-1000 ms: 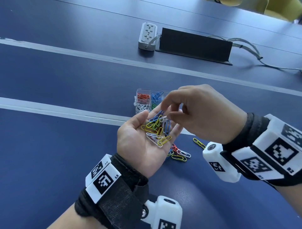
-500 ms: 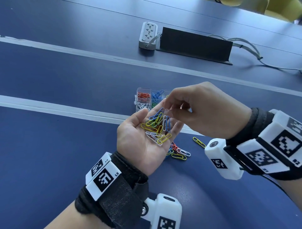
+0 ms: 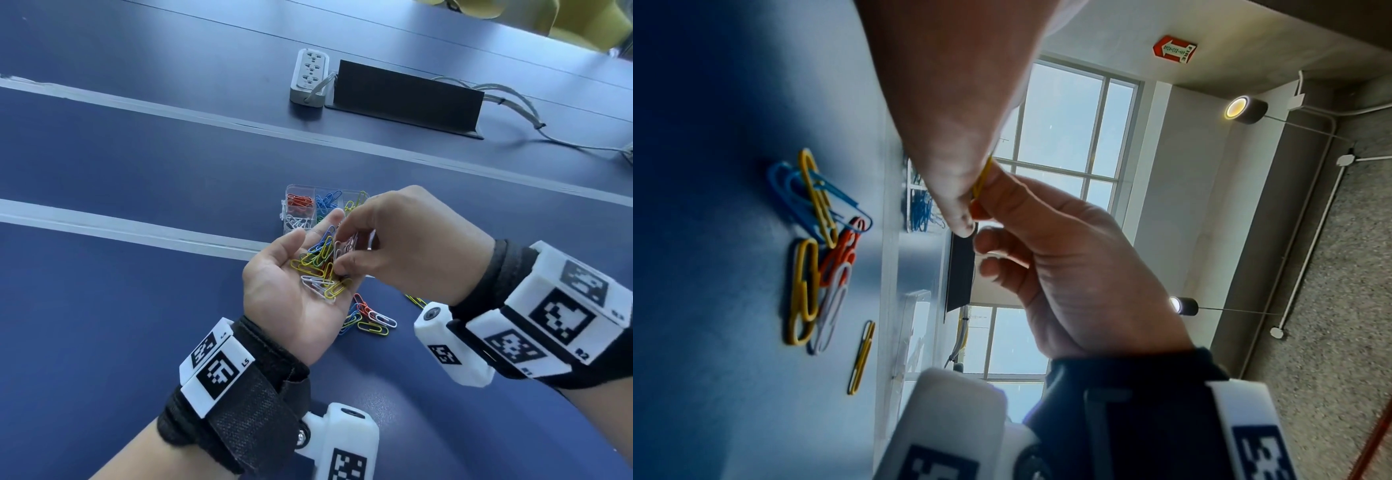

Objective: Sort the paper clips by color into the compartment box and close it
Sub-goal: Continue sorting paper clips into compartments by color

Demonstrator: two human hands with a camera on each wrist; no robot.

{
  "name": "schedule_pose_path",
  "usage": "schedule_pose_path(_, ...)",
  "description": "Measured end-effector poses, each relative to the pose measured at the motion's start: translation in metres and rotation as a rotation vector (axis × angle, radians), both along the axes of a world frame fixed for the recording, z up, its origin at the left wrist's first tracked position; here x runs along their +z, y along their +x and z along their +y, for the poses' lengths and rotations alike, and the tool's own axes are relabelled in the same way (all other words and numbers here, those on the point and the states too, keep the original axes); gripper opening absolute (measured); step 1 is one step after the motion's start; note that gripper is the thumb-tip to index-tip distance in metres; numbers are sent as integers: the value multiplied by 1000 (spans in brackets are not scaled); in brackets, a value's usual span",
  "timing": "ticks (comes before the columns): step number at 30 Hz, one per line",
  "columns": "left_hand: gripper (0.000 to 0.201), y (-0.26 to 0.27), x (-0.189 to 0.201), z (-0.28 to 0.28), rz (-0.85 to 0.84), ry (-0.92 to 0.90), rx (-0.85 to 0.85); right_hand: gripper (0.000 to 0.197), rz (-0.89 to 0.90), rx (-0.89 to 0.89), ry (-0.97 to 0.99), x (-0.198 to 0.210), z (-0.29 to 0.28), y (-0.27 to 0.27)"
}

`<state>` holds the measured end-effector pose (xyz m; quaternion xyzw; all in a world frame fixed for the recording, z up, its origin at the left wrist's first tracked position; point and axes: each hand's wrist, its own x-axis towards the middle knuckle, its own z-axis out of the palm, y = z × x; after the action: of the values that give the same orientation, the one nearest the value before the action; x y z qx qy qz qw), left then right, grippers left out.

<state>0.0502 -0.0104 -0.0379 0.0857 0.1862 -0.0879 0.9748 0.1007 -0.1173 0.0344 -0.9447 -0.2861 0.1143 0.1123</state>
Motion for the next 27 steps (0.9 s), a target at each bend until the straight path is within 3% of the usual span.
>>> schedule_pose_path(10,50,1,3,-1,-13,-11,44,7,125,-92,240,2,-2,11)
schedule_pose_path(14,36,2,3,-1,-19,-19,61,10,516,-251,574,7,0,12)
schedule_pose_path(19,33,2,3,-2,-30,-38,78,33,1005,-402,955,0,1,14)
schedule_pose_path(21,30,3,2,-1,-25,-26,77,23,1112,-408,1021,0,1,15)
schedule_pose_path(24,33,3,1,-1,-10,12,77,16,1006,-363,915,-2,2,14)
schedule_pose_path(27,45,3,-2,-1,12,14,70,4,650,-152,554,-3,7,2)
